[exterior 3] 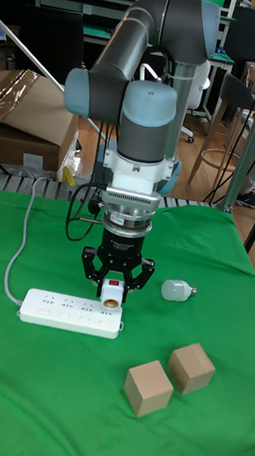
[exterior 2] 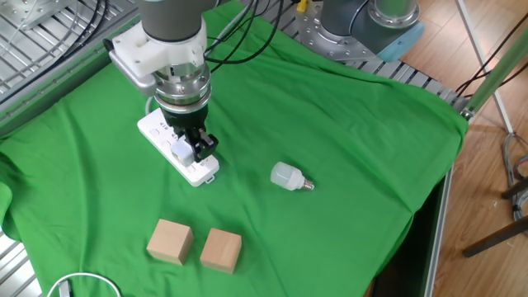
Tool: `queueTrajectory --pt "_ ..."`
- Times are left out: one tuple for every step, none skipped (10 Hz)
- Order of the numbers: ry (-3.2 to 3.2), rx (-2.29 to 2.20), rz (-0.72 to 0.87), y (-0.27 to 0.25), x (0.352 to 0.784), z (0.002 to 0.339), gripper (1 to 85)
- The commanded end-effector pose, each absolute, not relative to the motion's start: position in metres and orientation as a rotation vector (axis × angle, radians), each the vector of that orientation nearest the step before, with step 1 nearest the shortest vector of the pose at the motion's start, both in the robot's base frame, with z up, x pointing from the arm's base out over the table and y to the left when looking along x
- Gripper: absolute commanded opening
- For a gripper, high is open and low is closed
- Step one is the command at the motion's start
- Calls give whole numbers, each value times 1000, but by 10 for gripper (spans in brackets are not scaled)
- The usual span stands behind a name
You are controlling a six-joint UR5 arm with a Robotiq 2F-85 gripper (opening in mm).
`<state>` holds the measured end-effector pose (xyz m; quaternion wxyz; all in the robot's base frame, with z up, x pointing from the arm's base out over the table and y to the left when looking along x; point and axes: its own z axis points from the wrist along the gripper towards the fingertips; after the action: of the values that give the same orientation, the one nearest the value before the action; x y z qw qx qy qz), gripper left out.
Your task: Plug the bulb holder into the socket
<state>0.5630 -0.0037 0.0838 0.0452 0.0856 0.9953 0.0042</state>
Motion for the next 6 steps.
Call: queueTrajectory --pt "3025 306 31 -3 561 74 10" --pt "3027 306 38 -2 560 73 10" --pt "3028 308 33 -3 559 73 10" --pt "3031 308 28 -5 558 73 10" --pt "3030 306 33 -5 557 74 10" --pt "3026 304 38 -4 559 76 10"
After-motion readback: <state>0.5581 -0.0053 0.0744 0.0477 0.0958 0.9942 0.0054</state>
